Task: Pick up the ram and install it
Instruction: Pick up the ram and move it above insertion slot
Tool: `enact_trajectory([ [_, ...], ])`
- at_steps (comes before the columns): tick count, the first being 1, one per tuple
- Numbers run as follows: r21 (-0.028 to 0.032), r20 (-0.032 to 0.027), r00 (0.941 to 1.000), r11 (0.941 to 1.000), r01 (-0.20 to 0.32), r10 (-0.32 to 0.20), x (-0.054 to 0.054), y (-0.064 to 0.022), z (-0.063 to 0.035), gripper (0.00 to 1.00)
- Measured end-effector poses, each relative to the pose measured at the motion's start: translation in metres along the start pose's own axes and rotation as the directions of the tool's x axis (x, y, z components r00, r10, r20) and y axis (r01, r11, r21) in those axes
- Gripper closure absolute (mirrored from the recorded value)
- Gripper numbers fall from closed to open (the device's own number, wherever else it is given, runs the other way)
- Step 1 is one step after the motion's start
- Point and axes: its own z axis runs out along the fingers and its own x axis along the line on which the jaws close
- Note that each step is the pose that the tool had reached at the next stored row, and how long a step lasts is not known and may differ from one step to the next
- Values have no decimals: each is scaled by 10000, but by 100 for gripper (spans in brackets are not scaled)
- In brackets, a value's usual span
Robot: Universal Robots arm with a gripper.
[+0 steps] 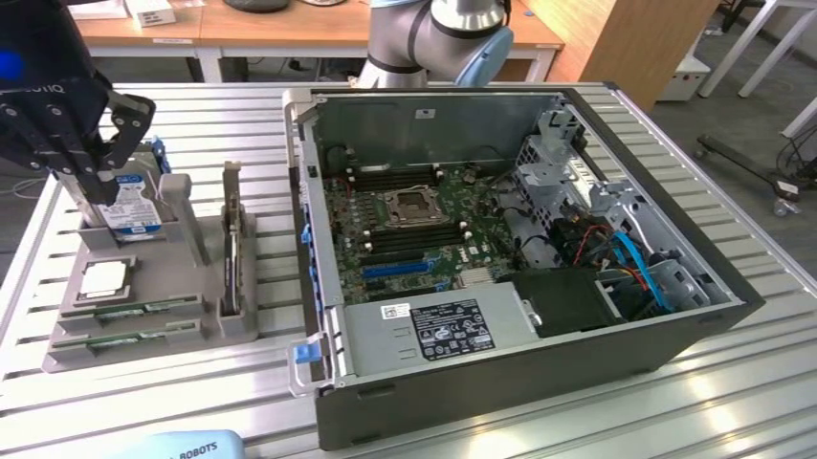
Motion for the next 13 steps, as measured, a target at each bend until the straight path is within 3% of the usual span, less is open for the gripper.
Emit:
enact_trajectory([
  [6, -12, -21, 9985, 9985, 540, -540, 0, 0, 3, 90],
  [13, -33, -51, 9909, 9909, 1343, -1343, -1, 0, 6, 90],
])
